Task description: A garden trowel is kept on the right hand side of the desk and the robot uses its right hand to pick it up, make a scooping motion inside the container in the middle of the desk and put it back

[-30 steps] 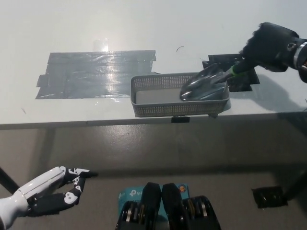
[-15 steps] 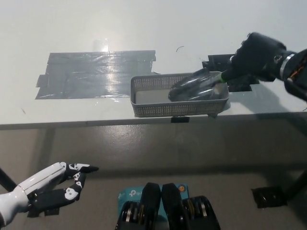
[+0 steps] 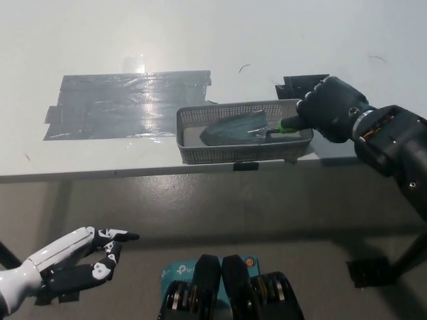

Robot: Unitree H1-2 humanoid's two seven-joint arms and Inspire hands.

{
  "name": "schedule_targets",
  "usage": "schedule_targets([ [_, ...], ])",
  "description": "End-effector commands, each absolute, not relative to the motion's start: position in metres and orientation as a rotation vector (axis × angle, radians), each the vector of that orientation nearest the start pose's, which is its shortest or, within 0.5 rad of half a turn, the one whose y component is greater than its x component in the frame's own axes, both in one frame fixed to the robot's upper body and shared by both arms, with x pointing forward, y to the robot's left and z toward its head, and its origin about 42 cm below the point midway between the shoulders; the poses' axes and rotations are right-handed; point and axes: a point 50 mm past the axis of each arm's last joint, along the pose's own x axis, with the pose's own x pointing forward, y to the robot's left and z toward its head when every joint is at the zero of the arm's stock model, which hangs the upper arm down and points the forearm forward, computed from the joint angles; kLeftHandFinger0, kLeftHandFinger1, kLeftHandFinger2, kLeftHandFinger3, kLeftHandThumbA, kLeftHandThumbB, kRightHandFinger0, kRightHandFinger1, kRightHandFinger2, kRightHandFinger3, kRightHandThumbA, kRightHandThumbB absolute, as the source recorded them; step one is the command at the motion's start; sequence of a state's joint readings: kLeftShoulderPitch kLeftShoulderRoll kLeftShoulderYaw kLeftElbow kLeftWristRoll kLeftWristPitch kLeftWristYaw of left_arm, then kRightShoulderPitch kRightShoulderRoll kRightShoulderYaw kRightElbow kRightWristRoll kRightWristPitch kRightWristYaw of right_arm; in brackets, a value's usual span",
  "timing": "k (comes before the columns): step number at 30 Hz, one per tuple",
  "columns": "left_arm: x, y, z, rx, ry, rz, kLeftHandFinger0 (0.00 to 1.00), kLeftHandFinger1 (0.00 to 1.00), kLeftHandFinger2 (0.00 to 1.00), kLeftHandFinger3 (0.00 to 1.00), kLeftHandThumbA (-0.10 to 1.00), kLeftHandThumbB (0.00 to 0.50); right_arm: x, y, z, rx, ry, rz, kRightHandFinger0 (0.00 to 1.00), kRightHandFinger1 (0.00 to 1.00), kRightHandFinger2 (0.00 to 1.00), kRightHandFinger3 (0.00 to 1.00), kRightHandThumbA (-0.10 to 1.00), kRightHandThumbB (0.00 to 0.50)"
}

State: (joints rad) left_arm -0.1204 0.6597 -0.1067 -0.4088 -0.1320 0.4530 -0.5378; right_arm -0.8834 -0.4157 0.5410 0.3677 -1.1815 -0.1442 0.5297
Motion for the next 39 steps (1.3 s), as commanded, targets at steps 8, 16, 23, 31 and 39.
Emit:
schedule_targets([
  [8, 0.286, 0.313, 0.231, 0.554, 0.145, -0.686, 1.0, 0.95, 0.88, 1.0, 1.0, 0.373, 0.512, -0.162, 0.257, -1.488, -0.046, 0.607, 0.0, 0.23, 0.52, 0.08, -0.1, 0.002],
  [16, 0.282, 0.313, 0.221, 0.542, 0.163, -0.69, 1.0, 0.96, 0.86, 1.0, 1.0, 0.397, 0.525, -0.175, 0.283, -0.912, -0.057, 0.596, 0.0, 0.18, 0.35, 0.1, -0.1, 0.175],
  [23, 0.281, 0.313, 0.218, 0.542, 0.173, -0.687, 1.0, 0.97, 0.87, 1.0, 1.0, 0.4, 0.525, -0.189, 0.318, -0.603, -0.131, 0.575, 0.0, 0.0, 0.18, 0.0, -0.1, 0.145],
  [31, 0.28, 0.314, 0.218, 0.543, 0.172, -0.684, 1.0, 0.94, 0.86, 1.0, 1.0, 0.433, 0.508, -0.184, 0.343, -0.552, -0.234, 0.595, 0.0, 0.0, 0.16, 0.0, -0.1, 0.15],
  [39, 0.278, 0.316, 0.215, 0.534, 0.177, -0.68, 1.0, 0.92, 0.86, 1.0, 1.0, 0.437, 0.508, -0.195, 0.365, -0.646, -0.297, 0.582, 0.0, 0.02, 0.19, 0.0, -0.1, 0.158],
])
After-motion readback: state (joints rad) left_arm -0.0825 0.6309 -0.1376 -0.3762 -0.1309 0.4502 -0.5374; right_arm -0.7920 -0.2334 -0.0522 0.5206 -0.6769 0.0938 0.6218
